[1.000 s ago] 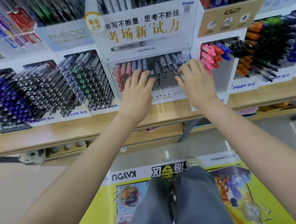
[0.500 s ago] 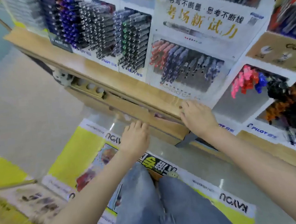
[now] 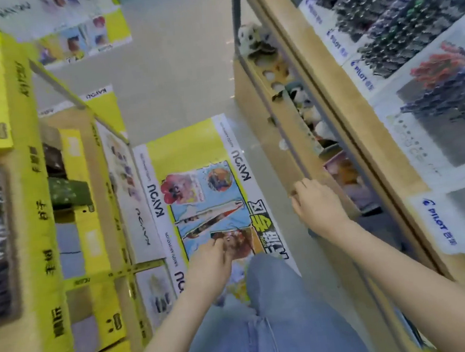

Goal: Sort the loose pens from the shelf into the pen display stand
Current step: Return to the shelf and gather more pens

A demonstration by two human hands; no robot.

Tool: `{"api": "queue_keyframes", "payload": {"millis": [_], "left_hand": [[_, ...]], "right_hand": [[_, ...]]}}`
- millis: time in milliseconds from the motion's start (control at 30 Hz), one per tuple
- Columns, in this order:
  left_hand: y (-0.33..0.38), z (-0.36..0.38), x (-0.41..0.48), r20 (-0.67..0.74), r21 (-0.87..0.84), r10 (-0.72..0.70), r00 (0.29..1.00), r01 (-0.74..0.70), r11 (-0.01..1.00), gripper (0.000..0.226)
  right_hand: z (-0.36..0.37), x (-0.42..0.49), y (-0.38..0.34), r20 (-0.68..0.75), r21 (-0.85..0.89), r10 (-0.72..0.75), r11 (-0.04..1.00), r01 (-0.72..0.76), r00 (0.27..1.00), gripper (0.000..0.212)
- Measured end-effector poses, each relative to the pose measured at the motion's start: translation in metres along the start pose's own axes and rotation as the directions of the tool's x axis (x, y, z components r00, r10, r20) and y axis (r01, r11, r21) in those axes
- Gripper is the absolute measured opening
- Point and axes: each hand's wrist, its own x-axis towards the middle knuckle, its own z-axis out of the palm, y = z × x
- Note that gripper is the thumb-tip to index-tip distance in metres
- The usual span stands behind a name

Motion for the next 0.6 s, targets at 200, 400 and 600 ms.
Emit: {"api": "queue_keyframes", "payload": {"millis": [200, 400, 600], "left_hand": [[-0.061, 0.016, -0.094, -0.039, -0.180, -0.187, 0.982, 0.177, 0.968, 0.027], [-0.129, 0.040, -0.183, -0.097, -0.267, -0.389, 0.916, 0.353, 0.897, 0.025], [-0.205, 0.062, -0.265, -0.218, -0.404, -0.693, 0.687, 0.582, 0.705, 0.017]], "right_hand": [[0.013, -0.012, -0.113, 0.068, 0.070, -0.203, 0.978, 0.198, 0.977, 0.026], [0.024, -0.045, -0.237, 0.150, 0.170, -0.428, 0.899, 0.404, 0.891, 0.026], [0.041, -0.081, -0.362, 0.350, 0.237, -0.680, 0.729, 0.642, 0.644, 0.026]]}}
